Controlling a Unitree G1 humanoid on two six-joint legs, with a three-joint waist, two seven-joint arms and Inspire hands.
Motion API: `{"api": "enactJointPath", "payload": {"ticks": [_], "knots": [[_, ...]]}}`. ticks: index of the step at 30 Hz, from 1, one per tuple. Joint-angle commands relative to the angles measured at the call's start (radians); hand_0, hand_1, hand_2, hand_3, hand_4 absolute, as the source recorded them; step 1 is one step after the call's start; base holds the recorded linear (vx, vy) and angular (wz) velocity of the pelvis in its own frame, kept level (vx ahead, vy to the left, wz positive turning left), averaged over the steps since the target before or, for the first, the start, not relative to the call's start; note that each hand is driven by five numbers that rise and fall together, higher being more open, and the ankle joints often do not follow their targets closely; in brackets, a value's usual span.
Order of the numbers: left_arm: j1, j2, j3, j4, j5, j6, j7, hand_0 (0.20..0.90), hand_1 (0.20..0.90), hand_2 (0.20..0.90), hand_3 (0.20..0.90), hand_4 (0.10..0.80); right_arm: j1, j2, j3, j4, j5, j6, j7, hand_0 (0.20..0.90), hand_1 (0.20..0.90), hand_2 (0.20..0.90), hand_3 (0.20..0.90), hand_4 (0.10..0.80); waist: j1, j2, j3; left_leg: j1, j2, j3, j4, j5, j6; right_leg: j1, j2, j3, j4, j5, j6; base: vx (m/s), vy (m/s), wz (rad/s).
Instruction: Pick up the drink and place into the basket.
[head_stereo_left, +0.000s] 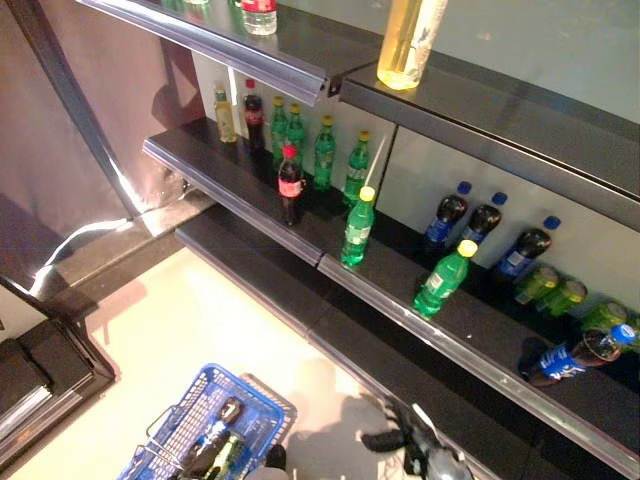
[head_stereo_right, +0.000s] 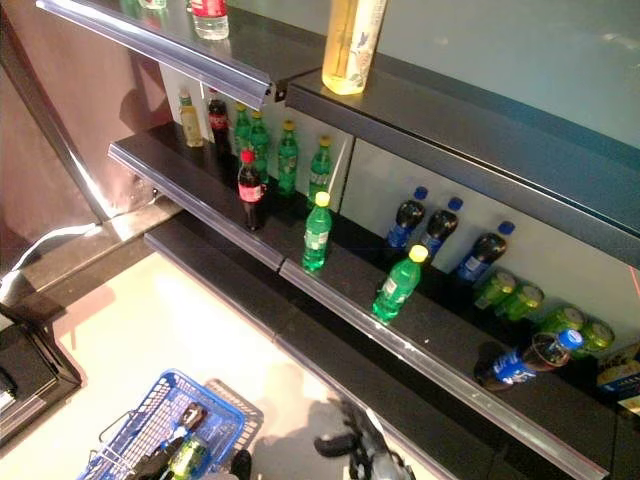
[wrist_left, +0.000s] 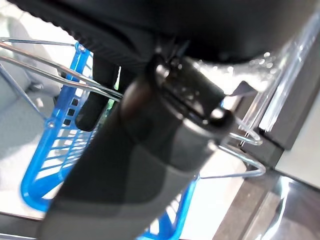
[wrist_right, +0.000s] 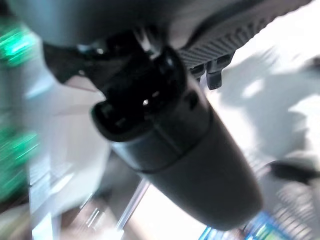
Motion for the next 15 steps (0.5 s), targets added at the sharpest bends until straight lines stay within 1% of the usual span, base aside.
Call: {"api": "enactJointPath", "payload": {"ticks": [1, 3, 4, 6, 7, 8, 9, 11, 12, 14, 15], "knots": [[-0.032, -0.012, -0.028, -0.086, 0.023, -0.066, -0.032, 0.3, 0.3, 0.3, 0.2, 0.1, -0.062, -0.119, -0.084, -0.263, 0.012, -0.065, 0.044, 0.9, 0.9, 0.9, 0.9, 0.8, 0.011, -0.015, 0.013, 0.011, 0.029, -0.015, 0.057, -0.073, 0.004, 0.001, -0.056, -0.017, 0.056, 0.047, 0.046, 0.004, -0.036, 0.12], [-0.024, -0.015, -0.028, -0.09, 0.027, -0.068, -0.035, 0.3, 0.3, 0.3, 0.2, 0.1, -0.064, -0.132, -0.097, -0.295, 0.009, -0.099, 0.05, 0.9, 0.9, 0.9, 0.9, 0.8, 0.011, -0.014, 0.011, 0.014, 0.03, -0.017, 0.054, -0.073, 0.003, 0.001, -0.056, -0.018, 0.056, 0.046, 0.046, 0.001, -0.009, 0.04], [-0.018, -0.017, -0.025, -0.095, 0.037, -0.068, -0.035, 0.3, 0.3, 0.3, 0.2, 0.1, -0.075, -0.155, -0.129, -0.375, 0.017, -0.106, 0.052, 0.9, 0.9, 0.9, 0.9, 0.8, 0.01, -0.014, 0.008, 0.017, 0.032, -0.018, 0.052, -0.073, 0.002, 0.002, -0.055, -0.019, 0.056, 0.043, 0.046, 0.0, 0.0, 0.0], [-0.008, -0.023, -0.023, -0.099, 0.045, -0.067, -0.036, 0.3, 0.3, 0.3, 0.2, 0.1, -0.102, -0.184, -0.182, -0.457, 0.044, -0.15, 0.022, 0.9, 0.9, 0.9, 0.9, 0.8, 0.011, -0.008, 0.005, 0.022, 0.033, -0.019, 0.05, -0.073, 0.002, 0.005, -0.055, -0.024, 0.061, 0.038, 0.045, 0.0, 0.0, 0.0], [-0.006, -0.027, -0.021, -0.099, 0.048, -0.066, -0.036, 0.3, 0.3, 0.3, 0.2, 0.1, -0.116, -0.191, -0.207, -0.488, 0.064, -0.144, 0.012, 0.9, 0.9, 0.9, 0.9, 0.8, 0.012, -0.004, 0.003, 0.025, 0.033, -0.019, 0.05, -0.074, 0.001, 0.005, -0.056, -0.025, 0.065, 0.034, 0.044, 0.045, 0.055, 0.01], [0.0, -0.04, -0.016, -0.095, 0.063, -0.064, -0.039, 0.3, 0.3, 0.3, 0.2, 0.1, -0.146, -0.196, -0.253, -0.532, 0.075, -0.184, -0.059, 0.9, 0.9, 0.9, 0.9, 0.8, 0.013, 0.005, -0.003, 0.032, 0.032, -0.021, 0.049, -0.078, 0.002, 0.006, -0.058, -0.027, 0.071, 0.026, 0.04, 0.054, 0.08, 0.0], [0.003, -0.047, -0.014, -0.095, 0.067, -0.063, -0.04, 0.3, 0.3, 0.3, 0.2, 0.1, -0.158, -0.192, -0.272, -0.549, 0.077, -0.203, -0.104, 0.9, 0.9, 0.9, 0.9, 0.8, 0.014, 0.012, -0.005, 0.035, 0.032, -0.022, 0.048, -0.079, 0.002, 0.007, -0.058, -0.029, 0.074, 0.023, 0.038, 0.051, 0.082, 0.01], [0.007, -0.056, -0.012, -0.097, 0.074, -0.06, -0.038, 0.3, 0.3, 0.3, 0.2, 0.1, -0.168, -0.187, -0.296, -0.567, 0.078, -0.201, -0.139, 0.9, 0.9, 0.9, 0.9, 0.8, 0.015, 0.018, -0.007, 0.037, 0.032, -0.023, 0.049, -0.081, 0.003, 0.007, -0.06, -0.029, 0.077, 0.019, 0.036, 0.036, 0.065, 0.02], [0.012, -0.065, -0.01, -0.096, 0.079, -0.057, -0.038, 0.3, 0.3, 0.3, 0.2, 0.1, -0.181, -0.18, -0.318, -0.576, 0.075, -0.221, -0.203, 0.9, 0.9, 0.9, 0.9, 0.8, 0.016, 0.025, -0.01, 0.04, 0.031, -0.025, 0.05, -0.084, 0.004, 0.006, -0.061, -0.029, 0.081, 0.014, 0.034, 0.051, 0.084, 0.03], [0.019, -0.073, -0.006, -0.09, 0.082, -0.057, -0.043, 0.3, 0.3, 0.3, 0.2, 0.1, -0.188, -0.169, -0.341, -0.585, 0.058, -0.245, -0.27, 0.9, 0.9, 0.9, 0.9, 0.8, 0.016, 0.034, -0.014, 0.043, 0.03, -0.026, 0.052, -0.086, 0.004, 0.006, -0.064, -0.031, 0.087, 0.008, 0.031, 0.054, 0.081, 0.03], [0.024, -0.08, -0.005, -0.088, 0.085, -0.058, -0.044, 0.3, 0.3, 0.3, 0.2, 0.1, -0.191, -0.161, -0.355, -0.59, 0.022, -0.252, -0.33, 0.9, 0.9, 0.9, 0.9, 0.8, 0.017, 0.039, -0.015, 0.044, 0.03, -0.026, 0.053, -0.088, 0.005, 0.005, -0.066, -0.032, 0.09, 0.005, 0.03, 0.049, 0.067, 0.03]]}}
